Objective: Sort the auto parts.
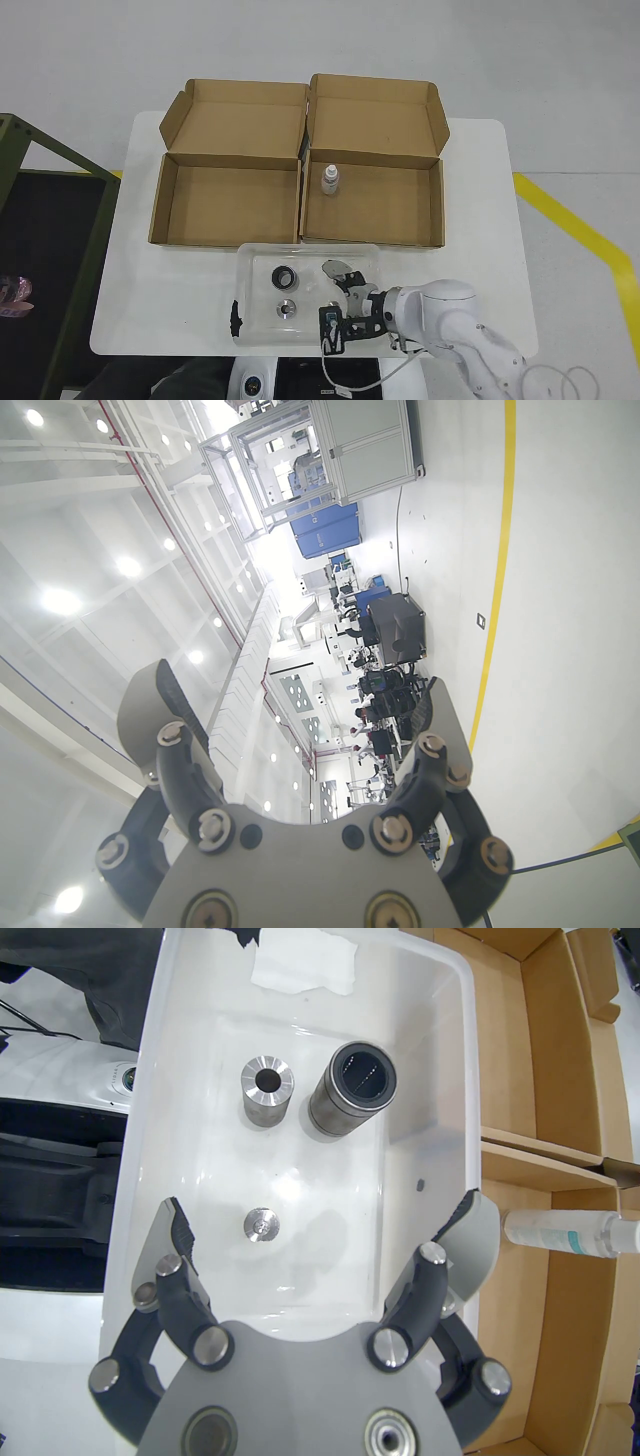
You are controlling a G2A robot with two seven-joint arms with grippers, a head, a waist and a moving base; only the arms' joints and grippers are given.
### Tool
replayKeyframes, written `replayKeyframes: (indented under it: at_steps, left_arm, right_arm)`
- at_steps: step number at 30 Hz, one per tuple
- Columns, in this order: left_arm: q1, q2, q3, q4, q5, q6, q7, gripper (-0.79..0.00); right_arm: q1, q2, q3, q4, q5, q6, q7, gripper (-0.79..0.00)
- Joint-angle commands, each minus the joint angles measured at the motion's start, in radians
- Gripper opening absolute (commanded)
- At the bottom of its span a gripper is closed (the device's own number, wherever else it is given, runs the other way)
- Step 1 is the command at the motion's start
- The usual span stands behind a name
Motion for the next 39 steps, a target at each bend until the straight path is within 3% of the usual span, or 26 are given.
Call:
replayKeyframes:
  at_steps: [1, 5, 7, 9, 12, 16, 21, 28, 35, 39]
  left_arm:
    - [0.000, 0.000, 0.000, 0.000, 0.000, 0.000, 0.000, 0.000]
    - [0.000, 0.000, 0.000, 0.000, 0.000, 0.000, 0.000, 0.000]
    - [0.000, 0.000, 0.000, 0.000, 0.000, 0.000, 0.000, 0.000]
    - [0.000, 0.000, 0.000, 0.000, 0.000, 0.000, 0.000, 0.000]
    - [0.000, 0.000, 0.000, 0.000, 0.000, 0.000, 0.000, 0.000]
    - [0.000, 0.000, 0.000, 0.000, 0.000, 0.000, 0.000, 0.000]
    - [0.000, 0.000, 0.000, 0.000, 0.000, 0.000, 0.000, 0.000]
    - [0.000, 0.000, 0.000, 0.000, 0.000, 0.000, 0.000, 0.000]
    - [0.000, 0.000, 0.000, 0.000, 0.000, 0.000, 0.000, 0.000]
    - [0.000, 0.000, 0.000, 0.000, 0.000, 0.000, 0.000, 0.000]
  right_arm:
    - [0.009, -0.001, -0.012, 0.004, -0.009, 0.003, 0.016, 0.000]
    - [0.027, -0.003, -0.034, 0.013, -0.025, 0.007, 0.047, 0.000]
    - [0.033, -0.004, -0.044, 0.014, -0.031, 0.008, 0.065, -0.037]
    - [0.039, -0.004, -0.051, 0.016, -0.037, 0.011, 0.081, -0.148]
    - [0.044, -0.005, -0.059, 0.022, -0.034, 0.011, 0.094, -0.215]
    - [0.052, -0.005, -0.069, 0.031, -0.028, -0.002, 0.115, -0.222]
    - [0.061, -0.006, -0.086, 0.042, -0.023, -0.010, 0.138, -0.292]
    - [0.072, -0.006, -0.103, 0.060, -0.017, -0.015, 0.161, -0.323]
    - [0.083, -0.007, -0.122, 0.071, -0.027, -0.007, 0.177, -0.299]
    - [0.087, -0.008, -0.135, 0.079, -0.031, -0.005, 0.181, -0.348]
